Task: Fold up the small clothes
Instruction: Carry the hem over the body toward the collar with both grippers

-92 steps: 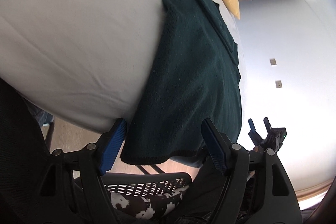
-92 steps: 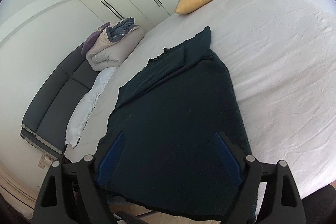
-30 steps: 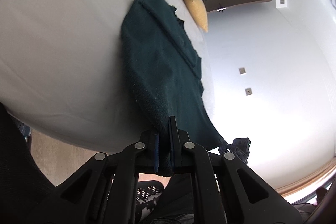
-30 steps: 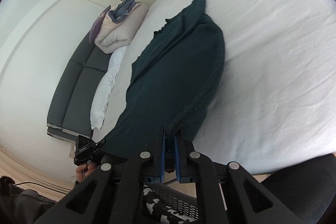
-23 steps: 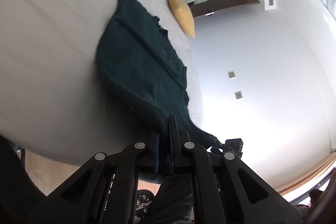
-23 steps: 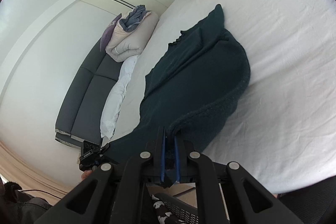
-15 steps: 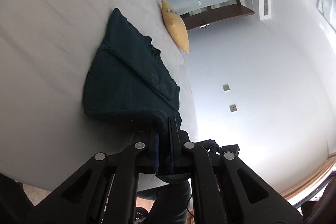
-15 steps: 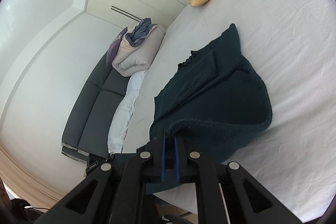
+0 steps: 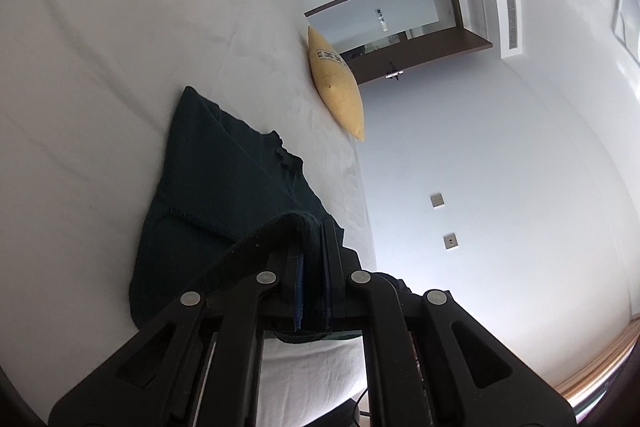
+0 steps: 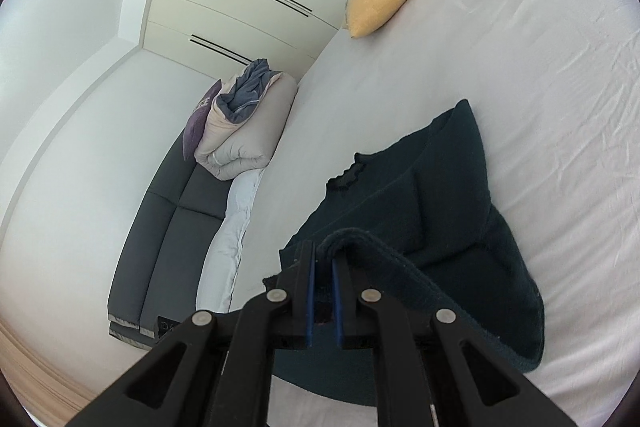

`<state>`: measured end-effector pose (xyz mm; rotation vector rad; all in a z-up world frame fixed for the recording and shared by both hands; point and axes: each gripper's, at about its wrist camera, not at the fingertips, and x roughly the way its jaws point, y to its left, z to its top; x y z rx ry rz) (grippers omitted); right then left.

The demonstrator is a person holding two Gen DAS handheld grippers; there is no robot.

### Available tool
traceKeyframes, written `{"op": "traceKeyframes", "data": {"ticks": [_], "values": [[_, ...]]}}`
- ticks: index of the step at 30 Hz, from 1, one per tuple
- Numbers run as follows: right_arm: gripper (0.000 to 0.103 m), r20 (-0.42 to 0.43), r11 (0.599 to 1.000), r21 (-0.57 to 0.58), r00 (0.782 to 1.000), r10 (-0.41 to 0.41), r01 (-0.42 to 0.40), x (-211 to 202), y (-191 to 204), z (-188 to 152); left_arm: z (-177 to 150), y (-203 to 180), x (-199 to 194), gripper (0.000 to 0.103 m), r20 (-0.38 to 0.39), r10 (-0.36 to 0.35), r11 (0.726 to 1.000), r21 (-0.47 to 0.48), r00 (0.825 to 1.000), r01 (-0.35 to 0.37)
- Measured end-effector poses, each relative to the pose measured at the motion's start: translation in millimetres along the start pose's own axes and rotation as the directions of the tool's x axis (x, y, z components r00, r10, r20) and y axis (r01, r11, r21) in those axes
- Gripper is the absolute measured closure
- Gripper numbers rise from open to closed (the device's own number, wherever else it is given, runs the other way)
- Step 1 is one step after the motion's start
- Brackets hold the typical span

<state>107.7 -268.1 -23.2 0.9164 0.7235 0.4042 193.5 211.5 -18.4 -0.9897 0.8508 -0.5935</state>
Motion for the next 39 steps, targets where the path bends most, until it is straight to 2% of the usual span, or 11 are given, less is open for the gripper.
{"op": "traceKeyframes", "data": {"ticks": [7, 13, 17, 20, 22, 25, 28, 30, 32, 36, 39], "values": [[0.094, 0.025, 0.995, 0.072, 0.997, -0.073, 0.071, 45.4, -34.3, 48.8, 70.6, 19.2, 70.2, 0.097, -0.006, 0.050, 0.997, -0.052, 0.999, -0.050], [0.094, 0.044, 0.976, 0.166, 0.987, -0.153, 0.144, 74.1, -71.8, 81.2, 105.8, 51.5, 123.3, 0.097, -0.008, 0.132, 0.988, -0.082, 0.991, -0.132], [0.092, 0.044, 0.932, 0.314, 0.977, -0.206, 0.182, 86.9, -113.0, 88.3, 124.4, 94.2, 162.1, 0.097, -0.023, 0.184, 0.966, -0.181, 0.983, -0.185], [0.091, 0.095, 0.895, 0.432, 0.982, -0.166, 0.110, 87.6, -141.9, 82.5, 128.2, 135.2, 186.6, 0.097, -0.063, 0.174, 0.935, -0.304, 0.983, -0.185], [0.089, 0.109, 0.909, 0.404, 0.981, -0.163, 0.106, 87.1, -141.6, 80.3, 128.2, 146.3, 192.2, 0.096, -0.059, 0.147, 0.930, -0.331, 0.987, -0.158], [0.072, 0.128, 0.937, 0.325, 0.975, -0.180, 0.130, 82.9, -129.1, 83.9, 130.3, 149.9, 190.1, 0.093, -0.065, 0.114, 0.935, -0.331, 0.991, -0.129], [0.021, 0.203, 0.941, 0.300, 0.953, -0.224, 0.157, 70.6, -113.8, 89.9, 137.7, 156.0, 167.7, 0.076, 0.021, 0.099, 0.932, -0.352, 0.995, -0.085], [0.017, 0.223, 0.947, 0.277, 0.948, -0.227, 0.162, 66.6, -105.8, 94.7, 140.6, 159.7, 149.4, 0.033, 0.082, 0.118, 0.924, -0.375, 0.990, -0.079], [0.017, 0.211, 0.952, 0.236, 0.946, -0.247, 0.195, 66.2, -95.6, 97.6, 141.7, 155.9, 134.1, 0.031, 0.125, 0.172, 0.927, -0.357, 0.977, -0.117], [0.018, 0.170, 0.958, 0.134, 0.946, -0.274, 0.253, 67.1, -72.7, 89.8, 125.2, 122.9, 133.8, 0.031, 0.052, 0.185, 0.967, -0.189, 0.981, -0.173], [0.018, 0.132, 0.946, 0.020, 0.937, -0.322, 0.323, 64.0, -58.7, 73.0, 95.0, 97.8, 137.3, 0.031, 0.005, 0.213, 0.976, -0.058, 0.977, -0.212]]}}
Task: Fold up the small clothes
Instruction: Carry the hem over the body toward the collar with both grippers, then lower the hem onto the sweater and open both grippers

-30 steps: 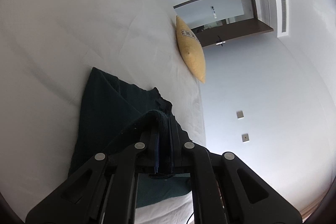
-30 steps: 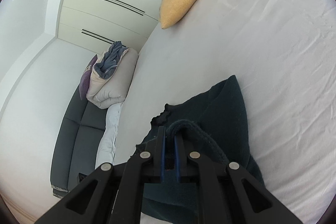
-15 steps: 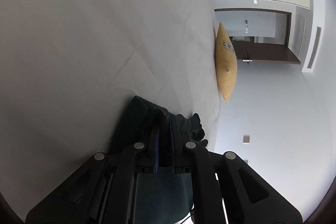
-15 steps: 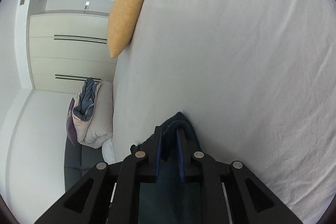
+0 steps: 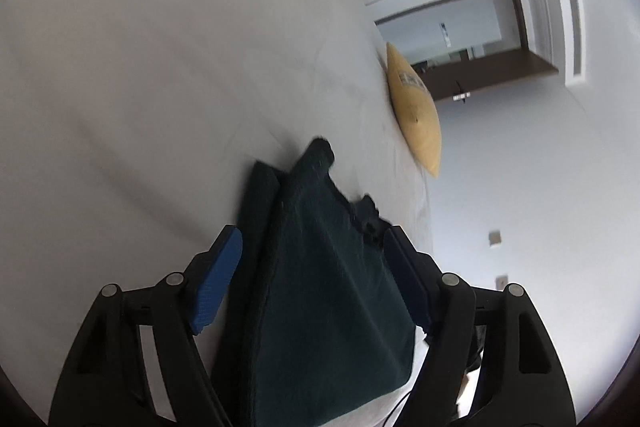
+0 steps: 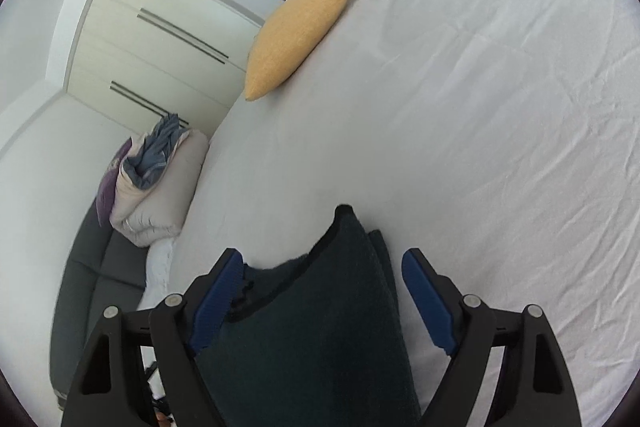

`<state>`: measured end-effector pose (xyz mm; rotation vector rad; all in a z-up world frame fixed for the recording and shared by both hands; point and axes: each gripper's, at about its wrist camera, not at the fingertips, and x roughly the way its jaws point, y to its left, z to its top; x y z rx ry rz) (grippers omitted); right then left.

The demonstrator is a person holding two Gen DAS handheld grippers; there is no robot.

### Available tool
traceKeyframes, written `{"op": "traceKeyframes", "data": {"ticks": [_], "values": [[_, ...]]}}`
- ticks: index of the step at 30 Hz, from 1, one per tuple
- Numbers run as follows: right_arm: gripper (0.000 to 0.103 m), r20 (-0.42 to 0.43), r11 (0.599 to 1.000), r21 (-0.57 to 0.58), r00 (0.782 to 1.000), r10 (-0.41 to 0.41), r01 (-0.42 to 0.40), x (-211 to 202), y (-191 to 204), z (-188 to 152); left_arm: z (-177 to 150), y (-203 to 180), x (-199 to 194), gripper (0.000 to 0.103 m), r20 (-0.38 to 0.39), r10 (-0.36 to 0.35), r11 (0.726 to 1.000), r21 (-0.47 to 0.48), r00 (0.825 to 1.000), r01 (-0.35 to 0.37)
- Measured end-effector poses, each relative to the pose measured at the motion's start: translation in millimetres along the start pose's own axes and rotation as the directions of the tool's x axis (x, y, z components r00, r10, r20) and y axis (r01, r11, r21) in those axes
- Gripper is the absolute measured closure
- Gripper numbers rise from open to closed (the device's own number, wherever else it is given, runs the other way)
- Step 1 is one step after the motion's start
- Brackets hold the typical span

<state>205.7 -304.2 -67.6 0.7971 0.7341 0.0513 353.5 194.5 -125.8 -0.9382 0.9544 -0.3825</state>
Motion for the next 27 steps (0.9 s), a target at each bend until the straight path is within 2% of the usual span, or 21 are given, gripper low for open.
{"op": "traceKeyframes", "data": {"ticks": [4, 7, 11, 12, 13, 16, 18, 23, 27], "values": [[0.021, -0.045, 0.993, -0.104, 0.997, -0.062, 0.057, -15.1, 0.6, -29.3, -36.0, -17.0, 5.2, 0.031, -0.059, 0.120, 0.977, 0.186, 0.991, -0.107], [0.021, -0.050, 0.988, -0.130, 0.995, -0.090, 0.082, -26.3, -2.6, -46.7, -54.6, -15.7, 9.6, 0.033, -0.089, 0.134, 0.970, 0.213, 0.987, -0.113], [0.021, -0.057, 0.982, -0.156, 0.991, -0.119, 0.108, -37.3, -10.8, -62.8, -71.9, -10.6, 13.6, 0.058, -0.107, 0.135, 0.970, 0.217, 0.985, -0.110], [0.021, -0.060, 0.979, -0.167, 0.990, -0.127, 0.115, -38.3, -10.3, -66.5, -81.9, -6.4, 6.7, 0.067, -0.105, 0.131, 0.971, 0.216, 0.986, -0.107], [0.021, -0.067, 0.976, -0.182, 0.989, -0.135, 0.121, -37.7, -9.3, -70.0, -89.3, -3.0, 2.7, 0.071, -0.103, 0.137, 0.969, 0.218, 0.985, -0.112], [0.029, -0.097, 0.962, -0.235, 0.981, -0.168, 0.142, -31.8, -2.4, -79.1, -95.9, 4.8, -10.1, 0.080, -0.103, 0.142, 0.966, 0.232, 0.984, -0.115], [0.033, -0.099, 0.950, -0.266, 0.975, -0.199, 0.166, -26.8, 1.4, -83.4, -102.9, 4.2, -10.4, 0.094, -0.109, 0.163, 0.957, 0.258, 0.981, -0.131], [0.045, -0.102, 0.931, -0.315, 0.968, -0.228, 0.186, -21.6, 9.1, -91.6, -119.9, 11.7, -39.5, 0.099, -0.087, 0.217, 0.931, 0.317, 0.972, -0.180], [0.061, -0.095, 0.918, -0.333, 0.961, -0.259, 0.214, -20.1, 8.2, -94.5, -129.3, 18.1, -46.9, 0.099, -0.075, 0.234, 0.929, 0.311, 0.969, -0.200]]}}
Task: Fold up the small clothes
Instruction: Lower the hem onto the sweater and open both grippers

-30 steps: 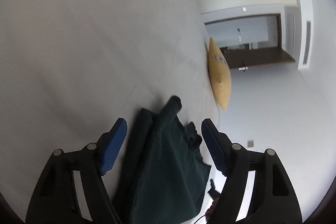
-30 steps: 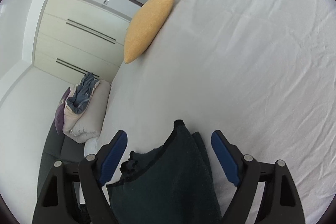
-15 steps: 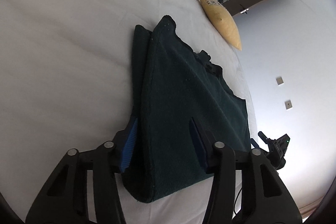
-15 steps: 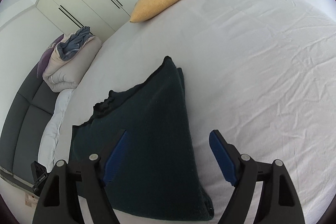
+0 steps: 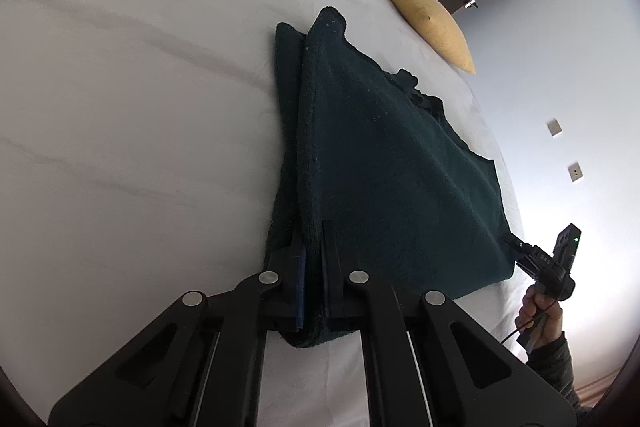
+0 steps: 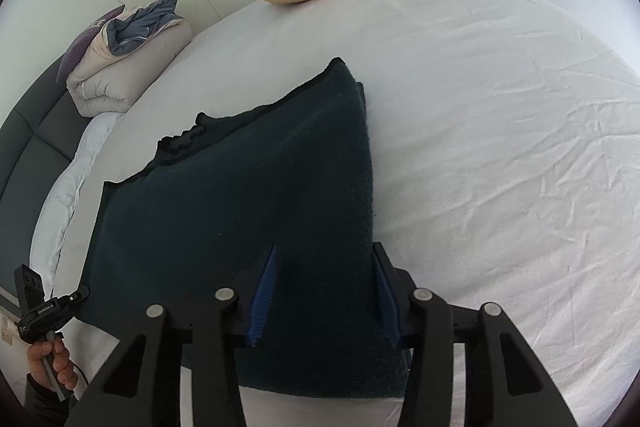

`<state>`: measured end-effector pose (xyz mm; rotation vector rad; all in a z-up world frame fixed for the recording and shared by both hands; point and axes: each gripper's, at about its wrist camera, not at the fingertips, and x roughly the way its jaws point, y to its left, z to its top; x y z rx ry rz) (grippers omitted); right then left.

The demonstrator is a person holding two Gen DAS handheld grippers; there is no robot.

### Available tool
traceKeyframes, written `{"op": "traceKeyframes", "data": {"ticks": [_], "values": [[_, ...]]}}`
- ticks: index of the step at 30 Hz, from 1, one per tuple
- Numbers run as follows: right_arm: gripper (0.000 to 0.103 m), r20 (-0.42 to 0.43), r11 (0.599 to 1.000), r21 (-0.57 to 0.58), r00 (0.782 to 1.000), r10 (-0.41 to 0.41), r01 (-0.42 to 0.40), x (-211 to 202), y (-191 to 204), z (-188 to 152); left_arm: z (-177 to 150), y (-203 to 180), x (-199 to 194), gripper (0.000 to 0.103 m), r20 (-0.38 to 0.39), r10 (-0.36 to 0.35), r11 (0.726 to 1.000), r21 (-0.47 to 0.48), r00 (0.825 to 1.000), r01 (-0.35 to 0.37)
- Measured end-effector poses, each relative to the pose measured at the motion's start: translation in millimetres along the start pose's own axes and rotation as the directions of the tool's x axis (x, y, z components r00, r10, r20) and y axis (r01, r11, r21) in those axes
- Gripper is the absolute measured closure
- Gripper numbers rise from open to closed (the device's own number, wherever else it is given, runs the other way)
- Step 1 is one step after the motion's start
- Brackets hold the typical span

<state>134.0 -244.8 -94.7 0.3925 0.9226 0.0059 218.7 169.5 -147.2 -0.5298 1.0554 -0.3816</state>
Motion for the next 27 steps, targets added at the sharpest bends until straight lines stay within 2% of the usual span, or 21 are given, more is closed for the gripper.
{"op": "traceKeyframes", "data": {"ticks": [4, 12, 17, 20, 22, 25, 27], "values": [[0.068, -0.001, 1.000, -0.001, 1.000, -0.009, 0.009, 0.2, -3.2, -3.7, -8.3, 5.9, 0.1, 0.099, 0.011, -0.004, 1.000, -0.030, 1.000, 0.004], [0.069, 0.054, 0.996, -0.058, 0.997, -0.060, 0.063, -11.3, 12.0, -7.9, -28.3, 6.4, -5.2, 0.099, 0.047, 0.006, 0.999, -0.054, 0.999, -0.003], [0.068, 0.006, 0.997, -0.048, 0.998, -0.064, 0.064, 4.2, 3.2, -5.9, -33.8, 12.0, -4.3, 0.099, 0.057, -0.002, 0.997, -0.078, 0.998, 0.006], [0.067, 0.010, 0.999, -0.014, 0.999, -0.048, 0.048, 1.7, -4.3, -5.7, -33.2, 15.5, -3.5, 0.099, 0.059, -0.009, 0.996, -0.090, 0.998, 0.014], [0.062, 0.022, 0.999, -0.004, 0.998, -0.051, 0.051, -4.9, -4.7, -5.4, -33.0, 16.8, -4.4, 0.099, 0.061, -0.023, 0.996, -0.088, 0.998, 0.028], [0.061, 0.064, 0.998, 0.013, 0.996, -0.063, 0.063, -17.8, -4.7, -4.7, -30.7, 22.7, -7.3, 0.098, 0.060, -0.076, 0.989, -0.126, 0.995, 0.083], [0.061, 0.105, 0.997, 0.028, 0.991, -0.079, 0.077, -28.2, -3.7, -1.8, -28.7, 22.8, -11.3, 0.097, 0.055, -0.078, 0.986, -0.143, 0.995, 0.085]]}}
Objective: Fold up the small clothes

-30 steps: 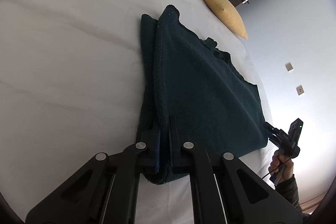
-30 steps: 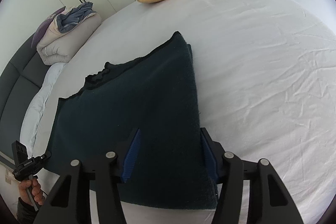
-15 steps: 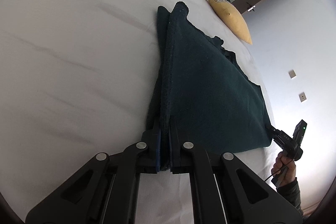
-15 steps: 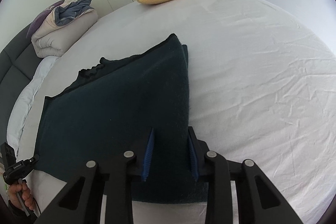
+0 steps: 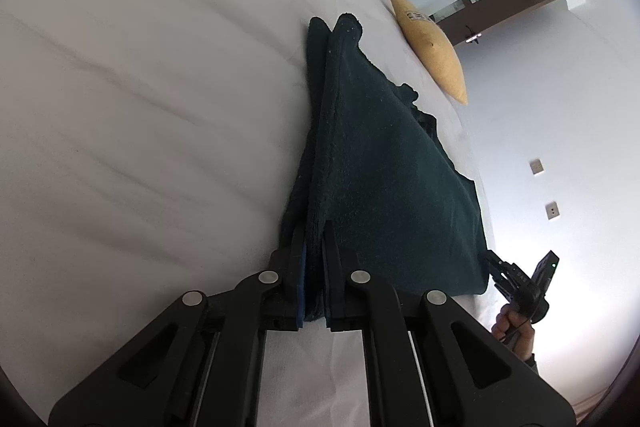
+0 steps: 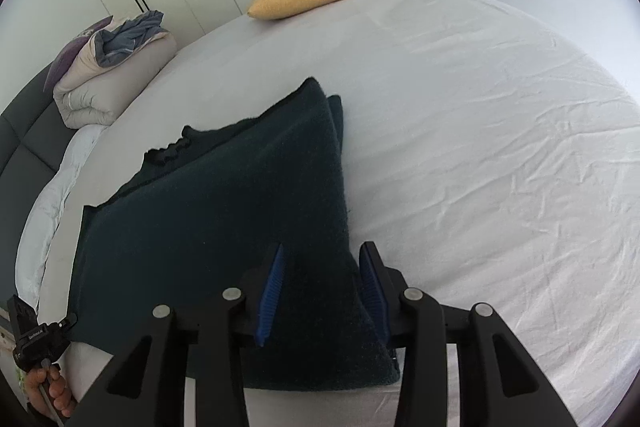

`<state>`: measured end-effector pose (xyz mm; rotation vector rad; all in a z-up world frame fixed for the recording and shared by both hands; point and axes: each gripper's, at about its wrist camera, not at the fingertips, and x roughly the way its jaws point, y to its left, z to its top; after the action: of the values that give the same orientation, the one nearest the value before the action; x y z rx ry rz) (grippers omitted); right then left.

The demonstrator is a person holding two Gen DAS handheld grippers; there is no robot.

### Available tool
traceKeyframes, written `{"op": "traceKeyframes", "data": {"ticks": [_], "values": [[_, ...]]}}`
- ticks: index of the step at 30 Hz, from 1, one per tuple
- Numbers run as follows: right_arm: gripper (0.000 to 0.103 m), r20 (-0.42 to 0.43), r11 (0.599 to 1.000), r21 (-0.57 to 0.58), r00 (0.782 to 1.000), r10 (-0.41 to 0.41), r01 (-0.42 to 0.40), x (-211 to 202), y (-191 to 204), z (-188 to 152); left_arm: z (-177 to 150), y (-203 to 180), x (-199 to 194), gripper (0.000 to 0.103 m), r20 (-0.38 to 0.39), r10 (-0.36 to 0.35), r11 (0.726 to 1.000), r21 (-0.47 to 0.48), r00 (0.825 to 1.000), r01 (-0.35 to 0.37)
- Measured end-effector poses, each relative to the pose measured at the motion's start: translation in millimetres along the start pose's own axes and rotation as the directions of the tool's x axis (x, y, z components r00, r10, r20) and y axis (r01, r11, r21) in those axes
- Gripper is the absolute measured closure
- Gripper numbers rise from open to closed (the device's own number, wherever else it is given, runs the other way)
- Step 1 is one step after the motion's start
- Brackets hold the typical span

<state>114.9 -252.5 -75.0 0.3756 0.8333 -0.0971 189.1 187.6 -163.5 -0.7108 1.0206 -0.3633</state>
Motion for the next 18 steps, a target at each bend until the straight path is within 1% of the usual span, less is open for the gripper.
{"op": "traceKeyframes", "data": {"ticks": [3, 5, 6, 8, 9, 11, 12, 14, 15, 16, 17, 18], "values": [[0.061, 0.062, 1.000, -0.014, 0.998, 0.002, -0.001, -16.3, 9.8, 8.6, 1.7, -8.2, -10.1, 0.097, 0.010, 0.039, 0.999, 0.003, 0.999, -0.039], [0.061, 0.078, 0.999, -0.040, 0.997, 0.024, -0.021, -21.9, 20.4, 13.0, 1.7, -17.5, -21.8, 0.097, 0.034, 0.064, 0.998, 0.027, 0.997, -0.065], [0.061, 0.083, 0.998, -0.051, 0.996, 0.042, -0.038, -23.9, 27.0, 15.0, 1.9, -22.6, -28.3, 0.097, 0.051, 0.087, 0.995, 0.038, 0.995, -0.088], [0.061, 0.081, 0.994, -0.067, 0.993, 0.089, -0.084, -24.1, 38.8, 16.4, 6.2, -38.1, -41.3, 0.097, 0.100, 0.131, 0.987, 0.082, 0.986, -0.139], [0.061, 0.075, 0.991, -0.070, 0.990, 0.116, -0.111, -21.9, 44.7, 16.8, 9.0, -44.9, -44.6, 0.097, 0.117, 0.139, 0.984, 0.097, 0.983, -0.151], [0.061, 0.039, 0.980, -0.046, 0.980, 0.195, -0.193, -11.1, 55.2, 17.7, 18.1, -68.4, -43.9, 0.097, 0.138, 0.127, 0.976, 0.160, 0.982, -0.149], [0.061, 0.016, 0.968, -0.025, 0.968, 0.251, -0.250, -4.6, 60.8, 16.7, 22.7, -81.5, -38.5, 0.097, 0.137, 0.127, 0.968, 0.198, 0.982, -0.153], [0.061, -0.025, 0.930, 0.022, 0.930, 0.367, -0.366, 10.0, 74.0, 11.0, 32.1, -111.5, -18.7, 0.097, 0.139, 0.124, 0.946, 0.284, 0.982, -0.160], [0.061, -0.058, 0.906, 0.045, 0.904, 0.423, -0.421, 19.9, 82.0, 5.9, 36.3, -123.7, -6.4, 0.097, 0.136, 0.122, 0.934, 0.320, 0.983, -0.160], [0.061, -0.096, 0.886, 0.070, 0.881, 0.464, -0.459, 29.6, 91.2, -1.1, 39.5, -134.1, 9.0, 0.097, 0.125, 0.133, 0.922, 0.349, 0.983, -0.169], [0.061, -0.121, 0.869, 0.093, 0.861, 0.494, -0.486, 37.7, 99.9, -9.6, 41.1, -144.0, 27.3, 0.097, 0.095, 0.153, 0.912, 0.370, 0.984, -0.177], [0.059, -0.148, 0.848, 0.109, 0.835, 0.530, -0.518, 45.5, 108.1, -17.4, 39.7, -151.3, 40.7, 0.097, 0.073, 0.158, 0.903, 0.393, 0.985, -0.174]]}}
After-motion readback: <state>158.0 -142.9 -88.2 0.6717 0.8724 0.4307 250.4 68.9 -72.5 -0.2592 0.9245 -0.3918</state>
